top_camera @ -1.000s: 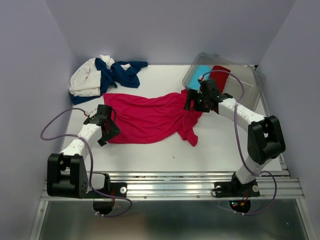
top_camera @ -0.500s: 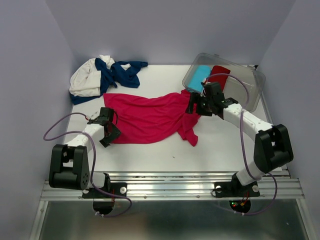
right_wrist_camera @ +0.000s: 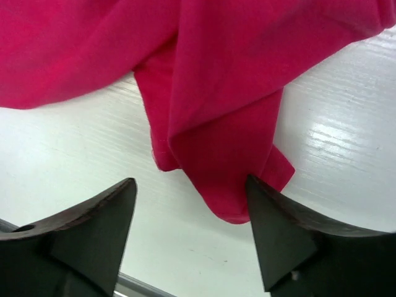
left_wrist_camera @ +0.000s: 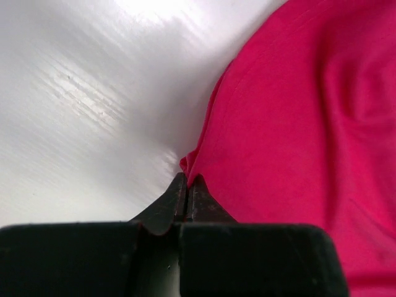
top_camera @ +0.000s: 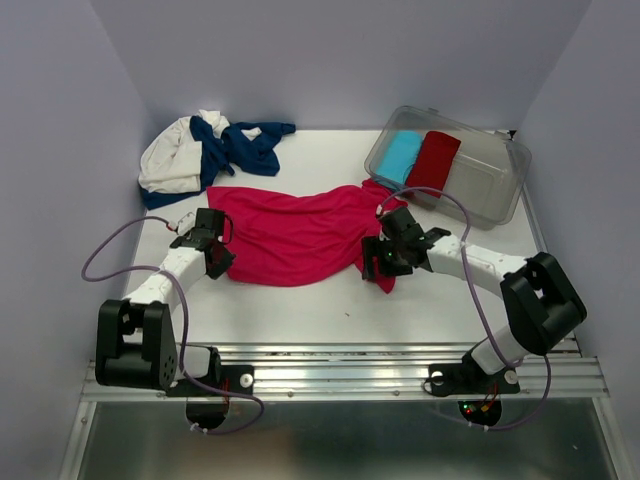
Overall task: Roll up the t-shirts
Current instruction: Flatten out the T-shirt at the center of the board.
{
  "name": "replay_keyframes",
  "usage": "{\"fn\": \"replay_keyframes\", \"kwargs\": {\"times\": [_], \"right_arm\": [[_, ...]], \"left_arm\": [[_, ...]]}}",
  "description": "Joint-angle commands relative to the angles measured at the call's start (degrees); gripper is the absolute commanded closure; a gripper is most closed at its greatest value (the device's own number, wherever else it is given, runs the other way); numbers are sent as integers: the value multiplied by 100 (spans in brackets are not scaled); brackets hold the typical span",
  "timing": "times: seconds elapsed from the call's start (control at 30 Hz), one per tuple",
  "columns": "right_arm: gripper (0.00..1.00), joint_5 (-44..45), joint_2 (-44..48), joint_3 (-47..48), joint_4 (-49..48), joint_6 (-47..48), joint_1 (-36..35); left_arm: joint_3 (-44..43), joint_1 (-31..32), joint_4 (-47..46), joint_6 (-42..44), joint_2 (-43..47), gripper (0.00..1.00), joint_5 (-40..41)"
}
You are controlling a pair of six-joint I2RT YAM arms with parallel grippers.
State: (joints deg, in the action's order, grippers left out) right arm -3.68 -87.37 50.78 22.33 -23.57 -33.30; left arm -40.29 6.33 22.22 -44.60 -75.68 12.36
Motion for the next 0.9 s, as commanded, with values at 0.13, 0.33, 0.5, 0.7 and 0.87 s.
{"fn": "replay_keyframes", "kwargs": {"times": [0.13, 0.33, 0.5, 0.7, 0.87], "right_arm": [[40, 570, -386, -33, -176, 11, -159], [48, 623, -166, -148, -211, -42, -159], [56, 545, -87, -270, -211, -68, -159], [38, 438, 299, -289, -237, -208, -159], [39, 579, 283, -78, -605, -630, -159]], "left_arm": [[-620, 9, 274, 180, 502, 100, 126], [-673, 0, 309, 232, 484, 100, 258], [-752, -53, 345, 285, 501, 100, 311], [-796, -70, 318, 347, 519, 100, 267], [-699, -70, 239, 347, 519, 100, 179]]}}
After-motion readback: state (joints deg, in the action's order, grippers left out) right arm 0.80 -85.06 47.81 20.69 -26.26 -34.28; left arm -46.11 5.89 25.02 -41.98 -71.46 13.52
